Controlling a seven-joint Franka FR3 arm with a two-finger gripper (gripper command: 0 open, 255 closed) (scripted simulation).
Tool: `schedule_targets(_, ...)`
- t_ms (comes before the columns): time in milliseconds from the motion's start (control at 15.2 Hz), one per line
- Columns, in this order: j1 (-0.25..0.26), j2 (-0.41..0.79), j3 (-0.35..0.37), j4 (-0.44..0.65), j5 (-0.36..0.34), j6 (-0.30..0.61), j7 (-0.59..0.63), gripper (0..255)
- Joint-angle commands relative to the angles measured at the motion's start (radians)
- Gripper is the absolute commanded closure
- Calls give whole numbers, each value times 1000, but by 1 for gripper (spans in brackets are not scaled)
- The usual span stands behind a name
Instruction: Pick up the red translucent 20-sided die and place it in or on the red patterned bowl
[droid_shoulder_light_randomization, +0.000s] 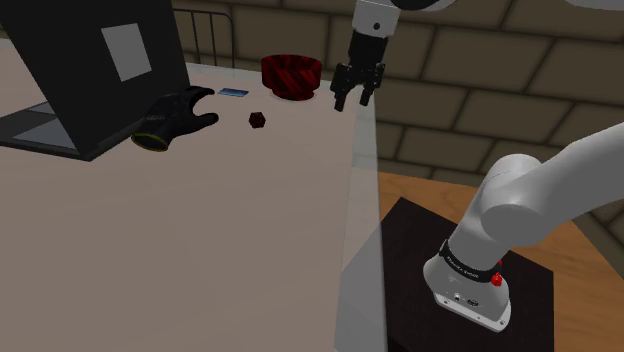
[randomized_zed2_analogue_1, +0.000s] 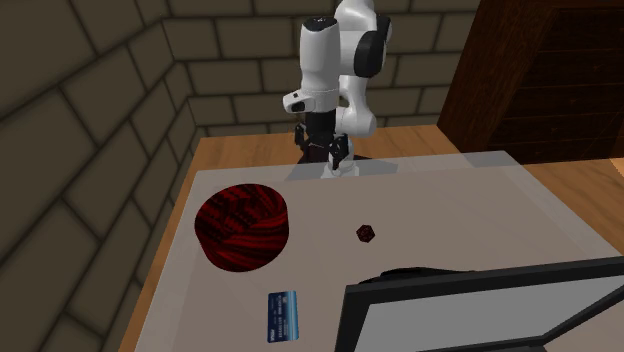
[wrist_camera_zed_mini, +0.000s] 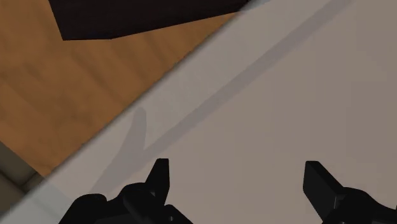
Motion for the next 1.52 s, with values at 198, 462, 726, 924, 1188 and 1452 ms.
schedule_targets(198, 28, 129, 63, 93, 28, 71, 70, 0)
schedule_targets(462, 45, 243, 111, 190, 32, 116, 127, 0)
schedule_targets(726, 60, 363, 156, 304, 20, 147, 186, 0)
schedule_targets(924, 73, 457, 187, 403, 0, 161, 233, 0)
schedule_targets(1188, 78, 489, 196, 400, -8, 202, 246, 0)
schedule_targets(1452, 79, 504, 198, 363, -11, 253, 248, 0)
